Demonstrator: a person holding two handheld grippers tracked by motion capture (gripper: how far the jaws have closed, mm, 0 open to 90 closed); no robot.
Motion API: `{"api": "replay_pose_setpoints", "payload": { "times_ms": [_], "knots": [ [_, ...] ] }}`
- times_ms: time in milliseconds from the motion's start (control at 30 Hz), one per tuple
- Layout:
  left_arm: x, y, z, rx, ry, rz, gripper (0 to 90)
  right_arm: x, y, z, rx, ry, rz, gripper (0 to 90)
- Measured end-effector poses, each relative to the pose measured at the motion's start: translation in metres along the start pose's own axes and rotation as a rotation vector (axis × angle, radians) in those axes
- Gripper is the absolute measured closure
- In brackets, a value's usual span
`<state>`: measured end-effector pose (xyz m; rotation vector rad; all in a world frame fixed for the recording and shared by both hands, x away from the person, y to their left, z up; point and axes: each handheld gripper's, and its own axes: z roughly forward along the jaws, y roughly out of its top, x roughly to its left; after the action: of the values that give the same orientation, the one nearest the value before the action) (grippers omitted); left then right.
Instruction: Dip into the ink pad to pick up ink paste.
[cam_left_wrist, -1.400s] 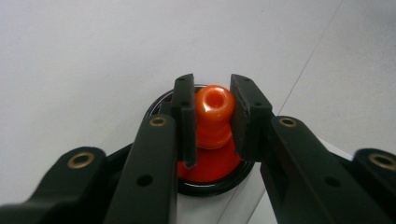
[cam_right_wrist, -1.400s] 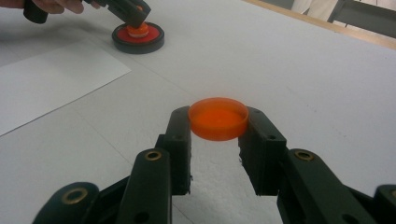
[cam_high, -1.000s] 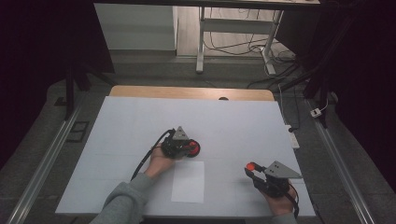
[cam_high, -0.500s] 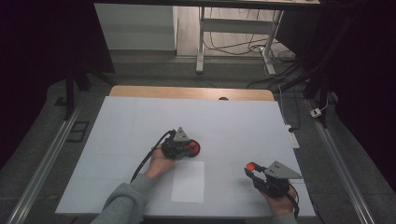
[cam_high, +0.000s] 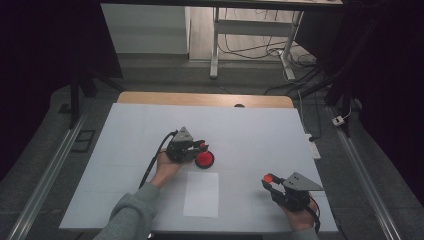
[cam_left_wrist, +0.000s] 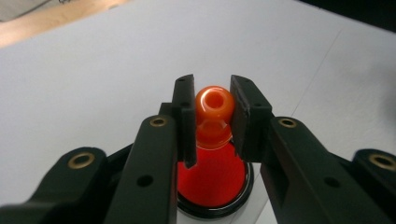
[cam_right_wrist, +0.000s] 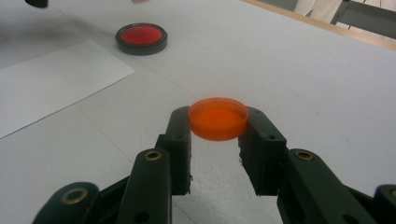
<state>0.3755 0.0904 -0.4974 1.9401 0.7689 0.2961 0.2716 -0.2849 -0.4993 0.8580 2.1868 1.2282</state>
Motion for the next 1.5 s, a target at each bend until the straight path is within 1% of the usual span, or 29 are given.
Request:
{"api": "replay_pose_setpoints", "payload": {
  "times_ms": [67,167,267,300,367,500,567,733,900,1000,1400,1500],
  "knots": [
    [-0.004,0.004,-0.003,-0.01,-0.006,0.006,72.9,0.001,0.001,0.0,-0.003,0.0,0.0,64.5],
    [-0.01,0.007,-0.003,-0.007,-0.008,0.024,72.8,0.002,0.001,-0.001,-0.002,-0.002,-0.006,64.5],
    [-0.016,0.007,-0.001,0.022,0.014,0.07,72.8,0.001,0.001,-0.001,-0.003,-0.003,-0.003,64.5],
    [-0.018,0.007,0.0,0.029,0.018,0.08,72.8,0.0,0.001,-0.001,-0.003,-0.002,-0.003,64.5],
    [-0.018,0.006,0.003,0.045,0.023,0.087,72.8,0.0,0.001,-0.001,-0.004,-0.001,-0.003,64.5],
    [-0.015,0.001,0.011,0.087,0.025,0.075,72.8,0.0,0.001,-0.001,-0.003,-0.004,-0.004,64.5],
    [-0.013,-0.002,0.014,0.101,0.026,0.068,72.8,0.0,0.001,-0.001,-0.003,-0.004,-0.004,64.5],
    [-0.009,-0.007,0.018,0.117,0.022,0.044,72.8,-0.001,0.001,-0.001,-0.003,-0.003,-0.001,64.5],
    [-0.006,-0.01,0.02,0.133,0.032,0.034,72.8,-0.001,0.001,-0.001,-0.004,-0.004,-0.004,64.5],
    [-0.005,-0.012,0.023,0.141,0.031,0.027,72.8,0.0,0.001,-0.001,-0.001,-0.003,-0.002,64.5],
    [-0.006,-0.017,0.029,0.161,0.032,0.036,72.7,-0.001,0.0,0.0,0.001,0.003,-0.001,64.5],
    [-0.005,-0.018,0.029,0.155,0.031,0.039,72.8,-0.001,0.0,0.0,0.002,0.004,0.0,64.5]
  ]
}}
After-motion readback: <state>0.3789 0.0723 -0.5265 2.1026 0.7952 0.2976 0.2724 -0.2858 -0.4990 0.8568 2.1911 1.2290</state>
